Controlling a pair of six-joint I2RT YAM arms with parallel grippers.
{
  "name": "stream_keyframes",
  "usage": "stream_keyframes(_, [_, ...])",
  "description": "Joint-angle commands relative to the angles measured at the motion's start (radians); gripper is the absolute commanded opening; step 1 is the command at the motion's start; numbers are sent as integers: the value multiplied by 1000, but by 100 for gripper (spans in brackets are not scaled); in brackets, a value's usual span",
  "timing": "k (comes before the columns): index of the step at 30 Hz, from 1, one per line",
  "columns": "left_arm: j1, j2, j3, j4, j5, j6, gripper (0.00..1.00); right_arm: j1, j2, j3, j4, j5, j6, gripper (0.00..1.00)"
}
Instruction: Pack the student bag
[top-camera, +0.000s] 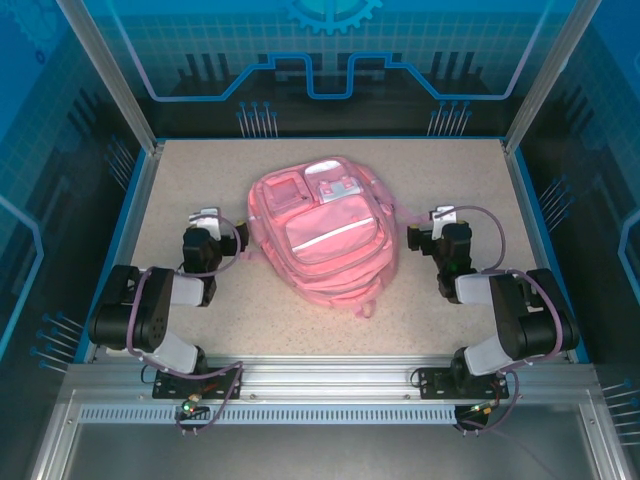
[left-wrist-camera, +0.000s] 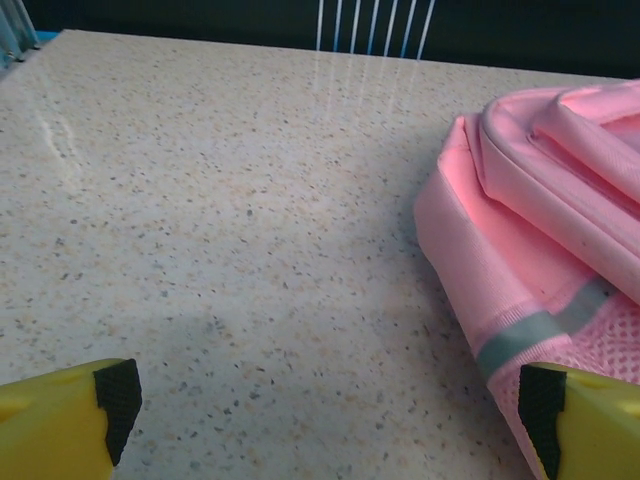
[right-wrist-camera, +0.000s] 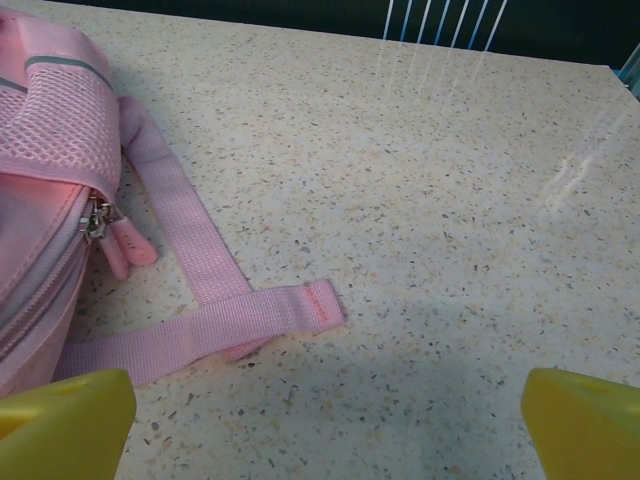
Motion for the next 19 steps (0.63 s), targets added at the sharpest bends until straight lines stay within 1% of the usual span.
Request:
stream_keyframes(1, [-8, 7, 20, 9, -29, 9, 99, -18, 7, 18, 22, -23, 5, 100])
stream_keyframes(8, [-17, 8, 35, -16, 22, 34, 99, -18, 7, 19, 22, -24, 6, 100])
stream_keyframes(19, [-16, 7, 35, -17, 22, 33, 99, -16, 5, 15, 30, -34, 1, 100])
